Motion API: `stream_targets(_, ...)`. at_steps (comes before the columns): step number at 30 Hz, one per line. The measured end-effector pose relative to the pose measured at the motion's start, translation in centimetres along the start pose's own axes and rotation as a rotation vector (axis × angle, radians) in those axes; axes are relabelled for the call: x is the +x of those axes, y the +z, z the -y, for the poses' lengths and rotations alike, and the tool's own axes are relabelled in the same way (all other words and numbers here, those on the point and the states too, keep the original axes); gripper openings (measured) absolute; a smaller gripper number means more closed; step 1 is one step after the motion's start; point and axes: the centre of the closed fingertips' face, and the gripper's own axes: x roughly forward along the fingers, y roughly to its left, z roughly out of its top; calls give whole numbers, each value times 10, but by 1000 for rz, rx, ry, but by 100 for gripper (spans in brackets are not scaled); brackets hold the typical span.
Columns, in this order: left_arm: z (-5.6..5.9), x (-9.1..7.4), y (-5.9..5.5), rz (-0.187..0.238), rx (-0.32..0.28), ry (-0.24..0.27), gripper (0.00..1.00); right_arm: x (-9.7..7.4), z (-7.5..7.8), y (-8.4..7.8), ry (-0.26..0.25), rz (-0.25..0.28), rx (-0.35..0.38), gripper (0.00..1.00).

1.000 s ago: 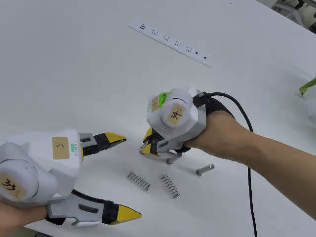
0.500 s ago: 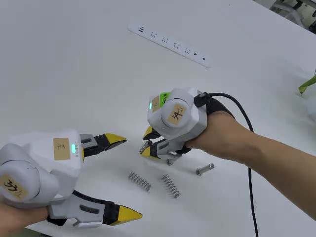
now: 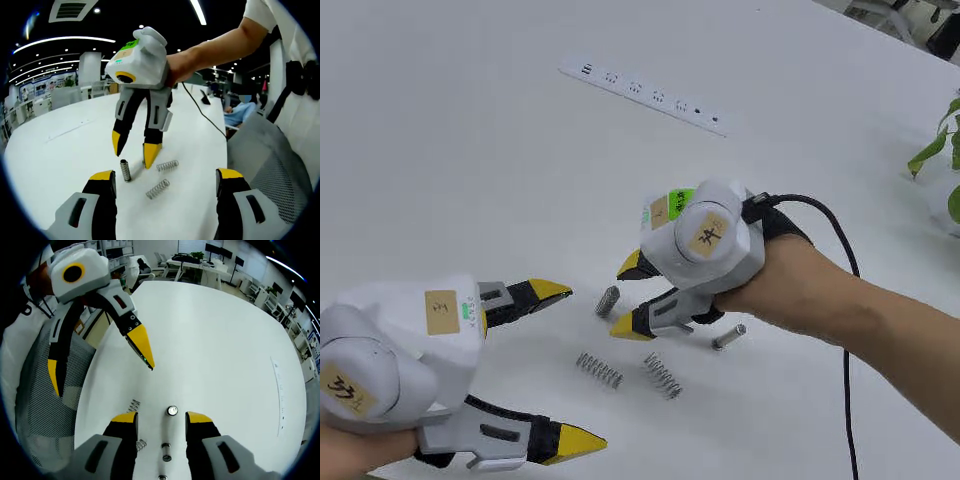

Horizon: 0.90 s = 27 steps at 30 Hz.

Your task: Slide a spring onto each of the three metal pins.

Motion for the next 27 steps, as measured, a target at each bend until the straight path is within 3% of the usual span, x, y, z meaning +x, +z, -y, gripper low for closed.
stream_targets(5,0,0,-1,-18,16,-10,83,-15,-3,-2,-21,36,25,47)
stream_targets(8,-1,-1,-2,-29,24,-11,83,-27,-5,1,-44,86,65,48)
stream_targets(17,-4,-4,-4,-68,44,-13,82,-53,-10,-7,-108,169,131,52)
stream_targets(27,-4,1,-10,-134,65,-41,80,-82,-27,-37,-165,253,244,59)
